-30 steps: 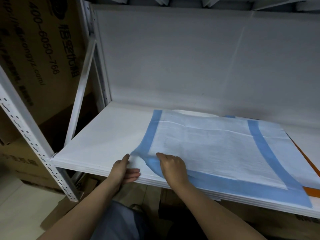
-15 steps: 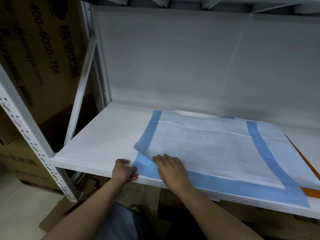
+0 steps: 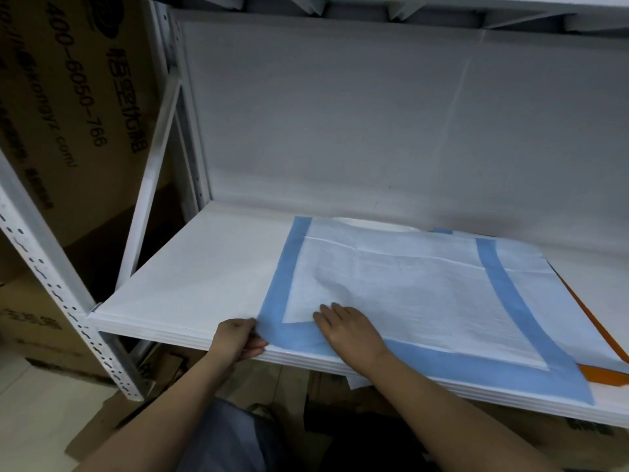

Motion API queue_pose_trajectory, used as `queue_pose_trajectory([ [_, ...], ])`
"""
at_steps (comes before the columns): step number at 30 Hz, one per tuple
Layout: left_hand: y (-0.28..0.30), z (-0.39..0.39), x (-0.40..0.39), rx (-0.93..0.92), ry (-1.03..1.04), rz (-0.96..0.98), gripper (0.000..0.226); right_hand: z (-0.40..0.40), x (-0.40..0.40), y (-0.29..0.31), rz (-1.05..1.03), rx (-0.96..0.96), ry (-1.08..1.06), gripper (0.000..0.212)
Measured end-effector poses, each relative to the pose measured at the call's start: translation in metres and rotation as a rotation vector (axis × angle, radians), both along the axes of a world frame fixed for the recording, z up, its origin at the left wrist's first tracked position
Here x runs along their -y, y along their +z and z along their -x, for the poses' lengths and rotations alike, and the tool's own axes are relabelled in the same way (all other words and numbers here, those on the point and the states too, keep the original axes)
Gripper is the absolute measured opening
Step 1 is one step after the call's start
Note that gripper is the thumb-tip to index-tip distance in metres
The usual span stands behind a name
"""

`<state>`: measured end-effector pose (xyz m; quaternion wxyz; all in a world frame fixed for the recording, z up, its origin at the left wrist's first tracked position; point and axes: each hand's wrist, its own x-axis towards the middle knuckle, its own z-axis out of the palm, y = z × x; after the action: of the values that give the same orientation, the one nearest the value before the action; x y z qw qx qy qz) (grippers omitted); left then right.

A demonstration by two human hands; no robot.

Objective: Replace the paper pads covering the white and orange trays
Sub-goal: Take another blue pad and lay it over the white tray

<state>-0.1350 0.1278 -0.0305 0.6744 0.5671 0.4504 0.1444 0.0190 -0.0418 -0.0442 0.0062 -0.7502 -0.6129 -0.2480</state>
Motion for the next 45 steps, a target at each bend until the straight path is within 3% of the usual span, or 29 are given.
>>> queue_pose_trajectory([
  [3,0.005,0.000,-0.001,0.025,0.048,0.045,0.039,0.009,-0.007,-0.008,0.007,0.008,0.005,0.038],
  [9,-0.006,-0.001,-0.009,-0.112,-0.023,-0.134,0.018,0.007,-0.013,-0.015,0.077,0.002,-0.091,0.035],
  [18,-0.006,-0.004,-0.009,-0.258,0.022,-0.303,0.021,-0.010,0.047,-0.011,0.075,-0.012,-0.133,0.054],
  [21,-0.003,-0.008,-0.004,-0.323,-0.004,-0.371,0.026,-0.027,0.081,-0.008,0.071,0.028,-0.144,0.030],
  [23,-0.002,-0.010,-0.001,-0.363,-0.024,-0.420,0.026,-0.040,0.106,-0.005,0.110,0.040,-0.171,0.039],
  [26,0.000,-0.012,0.004,-0.410,-0.037,-0.481,0.025,-0.055,0.137,0.006,0.149,0.084,-0.218,0.035],
  [30,0.000,-0.012,0.007,-0.487,-0.066,-0.585,0.022,-0.062,0.161,0.013,0.146,0.071,-0.281,0.054],
  [37,0.006,-0.013,0.023,-0.701,-0.188,-0.876,0.011,-0.074,0.213,0.002,0.122,0.027,-0.371,0.061],
  [41,-0.003,-0.014,0.027,-0.803,-0.191,-1.026,0.018,-0.080,0.244,0.000,0.111,0.017,-0.473,0.061],
  [43,-0.009,-0.020,0.032,-0.713,-0.134,-1.180,0.033,-0.080,0.253,-0.003,0.093,-0.008,-0.527,0.065],
  [45,-0.007,-0.039,0.050,-0.508,-0.235,-1.423,0.045,-0.077,0.260,-0.003,0.069,-0.049,-0.579,0.068],
])
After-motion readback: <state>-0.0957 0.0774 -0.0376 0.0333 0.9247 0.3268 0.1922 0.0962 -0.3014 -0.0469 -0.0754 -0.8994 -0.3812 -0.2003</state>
